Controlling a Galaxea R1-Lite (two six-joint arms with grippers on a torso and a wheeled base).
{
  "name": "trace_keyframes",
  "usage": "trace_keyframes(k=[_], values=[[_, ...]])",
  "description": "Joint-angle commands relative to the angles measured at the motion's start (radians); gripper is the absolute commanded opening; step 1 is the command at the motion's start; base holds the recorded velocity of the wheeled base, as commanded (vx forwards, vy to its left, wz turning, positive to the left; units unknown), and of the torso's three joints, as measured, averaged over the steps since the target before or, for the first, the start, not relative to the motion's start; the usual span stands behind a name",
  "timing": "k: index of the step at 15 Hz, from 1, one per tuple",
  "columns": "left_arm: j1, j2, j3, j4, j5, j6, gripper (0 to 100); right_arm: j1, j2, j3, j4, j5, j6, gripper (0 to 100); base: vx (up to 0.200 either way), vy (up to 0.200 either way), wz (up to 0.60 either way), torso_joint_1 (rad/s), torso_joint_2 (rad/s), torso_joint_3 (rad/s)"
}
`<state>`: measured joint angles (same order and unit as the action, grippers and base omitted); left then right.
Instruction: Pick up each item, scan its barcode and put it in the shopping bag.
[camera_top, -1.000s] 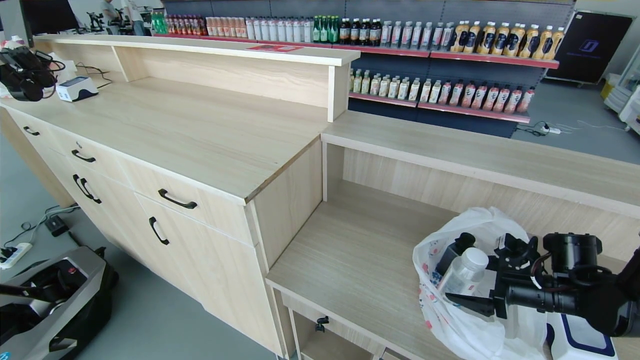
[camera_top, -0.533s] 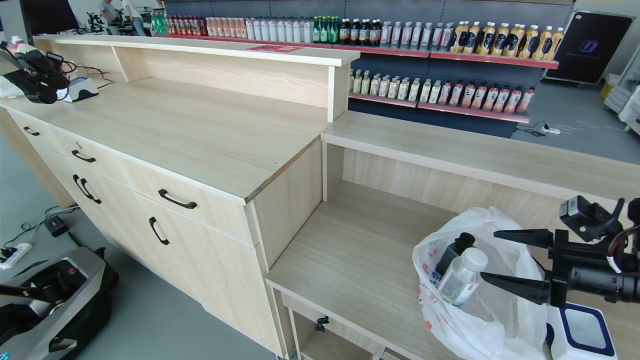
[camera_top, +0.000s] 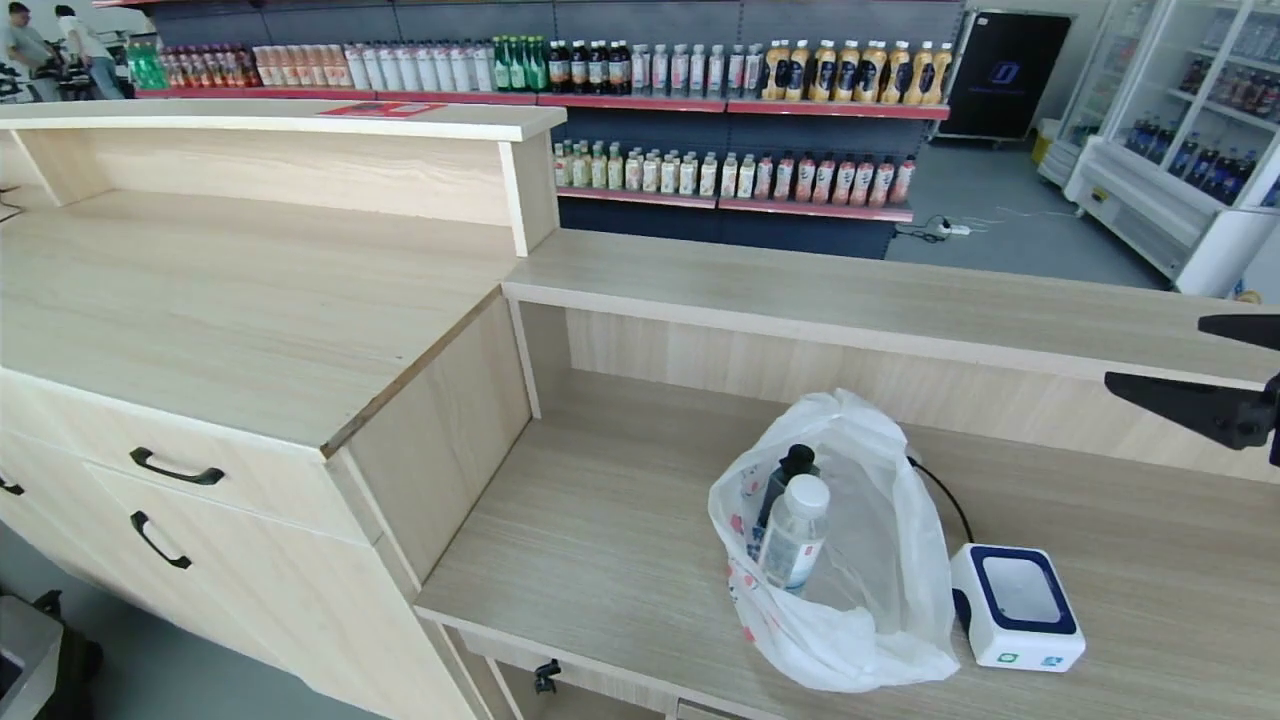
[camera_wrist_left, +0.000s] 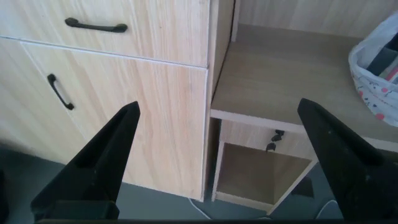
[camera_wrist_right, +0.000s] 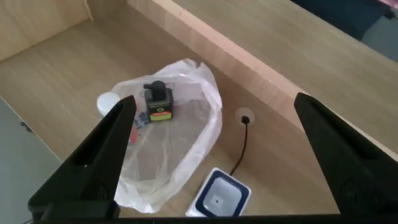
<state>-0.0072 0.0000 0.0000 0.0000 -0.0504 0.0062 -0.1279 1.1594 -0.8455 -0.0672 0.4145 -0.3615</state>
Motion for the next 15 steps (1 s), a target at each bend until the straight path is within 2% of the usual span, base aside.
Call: trace_keyframes(k=[1,2,5,6,8,11,13,14,15], values=[[0.000,0.000,0.000,0.000,0.000,0.000,100,-0.018,-0.043,-0.098,0.075,-0.062,0.045,100,0.000,0.000,-0.60,0.002,-0.01,-0.002],[0.000,0.002,0.000,0.000,0.000,0.000,100,-0.021,-0.056,-0.095,0.135,-0.141,0.088,100,0.000,0.000,-0.60,0.002,0.00,0.002],[0.000,0.000,0.000,0.000,0.000,0.000,100,-0.018,-0.115,0.017,0.129,-0.333,0.197,100,0.000,0.000,-0.60,0.001,0.00,0.004],[0.000,0.000,0.000,0.000,0.000,0.000,100,-0.015,-0.161,0.077,0.115,-0.350,0.242,100,0.000,0.000,-0.60,0.002,0.00,0.007],[0.001,0.000,0.000,0.000,0.000,0.000,100,-0.018,-0.302,0.269,0.047,-0.350,0.335,100,0.000,0.000,0.00,0.000,0.00,0.000],[0.000,0.000,0.000,0.000,0.000,0.001,100,-0.044,-0.570,0.602,-0.091,-0.353,0.332,100,0.000,0.000,0.00,0.000,0.00,0.000],[0.000,0.002,0.000,0.000,0.000,0.000,100,-0.029,-0.728,0.807,-0.180,-0.350,0.331,100,0.000,0.000,0.00,0.000,0.00,0.000],[0.000,0.000,0.000,0.000,0.000,0.000,100,-0.009,-0.825,0.846,-0.151,-0.347,0.322,100,0.000,0.000,0.00,0.000,0.00,0.000],[0.000,0.000,0.000,0.000,0.000,0.000,100,0.007,-0.943,0.846,0.046,-0.356,0.338,100,0.000,0.000,0.00,0.000,0.00,0.000]])
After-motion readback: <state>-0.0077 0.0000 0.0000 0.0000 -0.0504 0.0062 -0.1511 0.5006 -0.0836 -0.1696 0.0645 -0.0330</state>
